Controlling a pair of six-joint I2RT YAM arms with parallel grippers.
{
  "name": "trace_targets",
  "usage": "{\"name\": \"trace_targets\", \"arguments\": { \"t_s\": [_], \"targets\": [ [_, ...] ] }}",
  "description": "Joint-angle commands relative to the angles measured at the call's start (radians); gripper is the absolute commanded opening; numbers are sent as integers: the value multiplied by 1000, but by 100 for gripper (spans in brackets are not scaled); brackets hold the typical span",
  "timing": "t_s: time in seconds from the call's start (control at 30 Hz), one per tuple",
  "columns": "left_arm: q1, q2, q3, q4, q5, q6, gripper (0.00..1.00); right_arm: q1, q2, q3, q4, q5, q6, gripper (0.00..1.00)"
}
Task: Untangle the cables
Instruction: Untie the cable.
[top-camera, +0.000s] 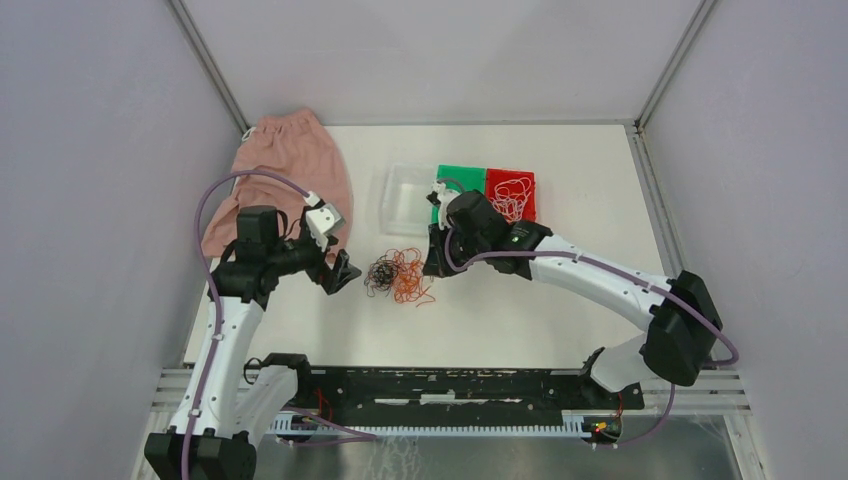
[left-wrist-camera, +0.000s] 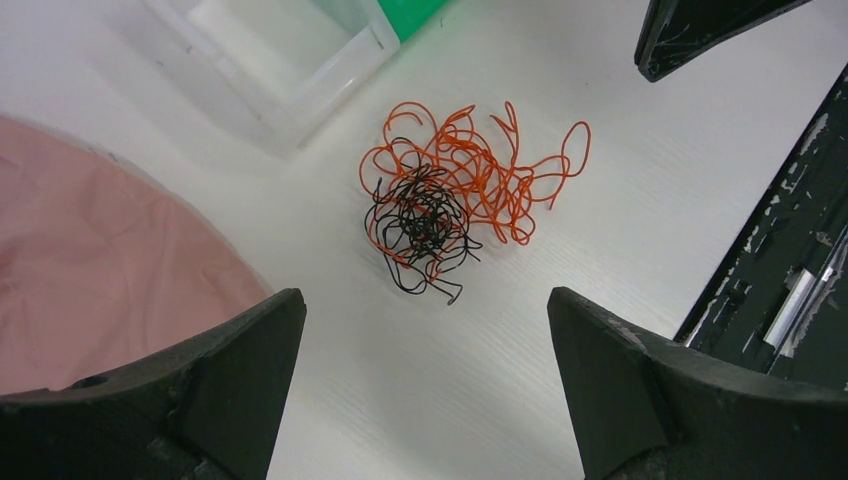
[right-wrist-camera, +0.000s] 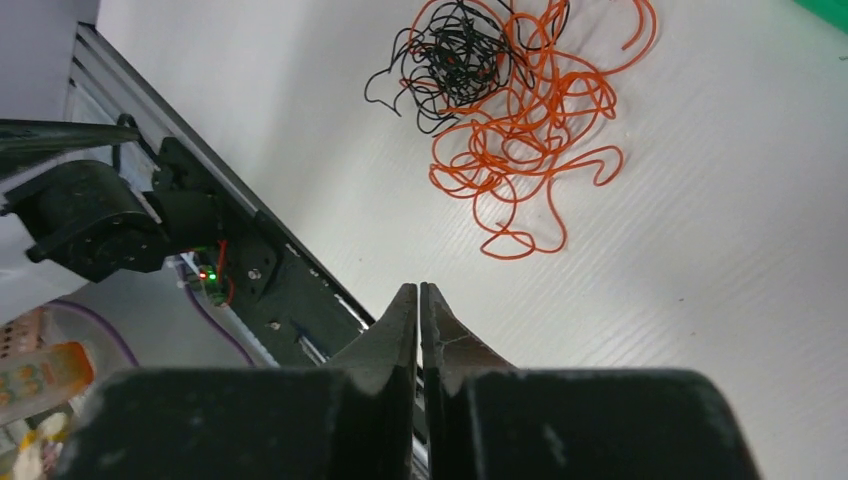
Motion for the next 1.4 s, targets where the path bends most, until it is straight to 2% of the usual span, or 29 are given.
{"name": "trace_targets", "arguments": {
  "t_s": [0.0, 0.03, 0.07, 0.17, 0.27, 0.53, 0.7, 0.97, 1.13, 1.37],
  "targets": [
    [4, -17, 14, -16, 51, 55, 98, 15, -32, 53, -132, 26, -28, 25],
    [4, -17, 18, -21, 53, 56, 98, 21, -32, 44, -140, 35, -30, 39],
    [4, -17, 20, -23, 54, 58, 98, 27, -35, 28, -141, 47, -33, 49],
    [5, -16, 27, -27, 56, 59, 98, 36, -26, -15, -117, 70, -15, 59],
    [5, -13, 29, -28, 55, 57, 98, 39, 15, -37, -60, 84, 37, 60],
    [4, -8, 47, -29, 46, 55, 98, 73, 149, -38, 60, 170, 193, 58],
    [4, -6, 49, -31, 44, 56, 98, 88, 194, -31, 103, 253, 252, 51],
    [4, -14, 46, -31, 38, 73, 98, 91, 236, -8, 114, 383, 258, 29],
    [4, -22, 46, -45, 38, 87, 98, 91, 217, 4, 102, 407, 231, 3],
    [4, -35, 52, -61, 48, 101, 98, 91, 101, 35, 68, 347, 132, 0]
  ]
}}
